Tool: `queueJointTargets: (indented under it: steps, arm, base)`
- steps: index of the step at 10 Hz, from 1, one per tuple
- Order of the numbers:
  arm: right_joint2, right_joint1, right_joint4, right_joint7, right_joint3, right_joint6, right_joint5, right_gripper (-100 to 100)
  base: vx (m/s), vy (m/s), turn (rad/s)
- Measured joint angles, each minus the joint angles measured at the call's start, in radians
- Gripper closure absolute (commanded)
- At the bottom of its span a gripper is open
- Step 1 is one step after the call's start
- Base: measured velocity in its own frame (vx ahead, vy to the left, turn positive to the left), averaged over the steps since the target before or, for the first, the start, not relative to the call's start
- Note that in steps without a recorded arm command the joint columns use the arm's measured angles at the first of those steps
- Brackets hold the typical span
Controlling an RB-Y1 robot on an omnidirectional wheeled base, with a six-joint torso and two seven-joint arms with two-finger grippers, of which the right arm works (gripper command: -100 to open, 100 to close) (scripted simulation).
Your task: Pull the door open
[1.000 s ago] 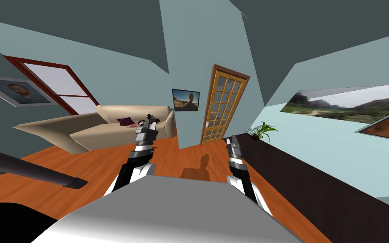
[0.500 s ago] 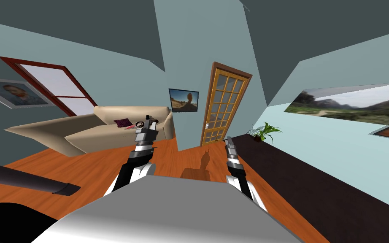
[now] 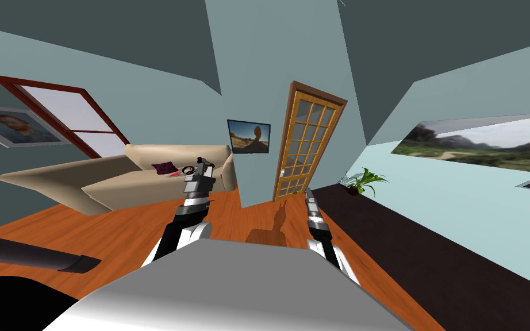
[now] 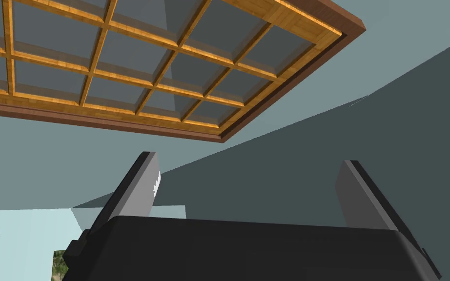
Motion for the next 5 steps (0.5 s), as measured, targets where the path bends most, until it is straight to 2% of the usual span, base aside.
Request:
queueJointTargets:
  steps: [5]
  arm:
    - [-0.009, -0.041, 0.110, 0.089, -0.006, -0.038, 0.040, -100]
  base:
    - [0.102, -0.032, 0.010]
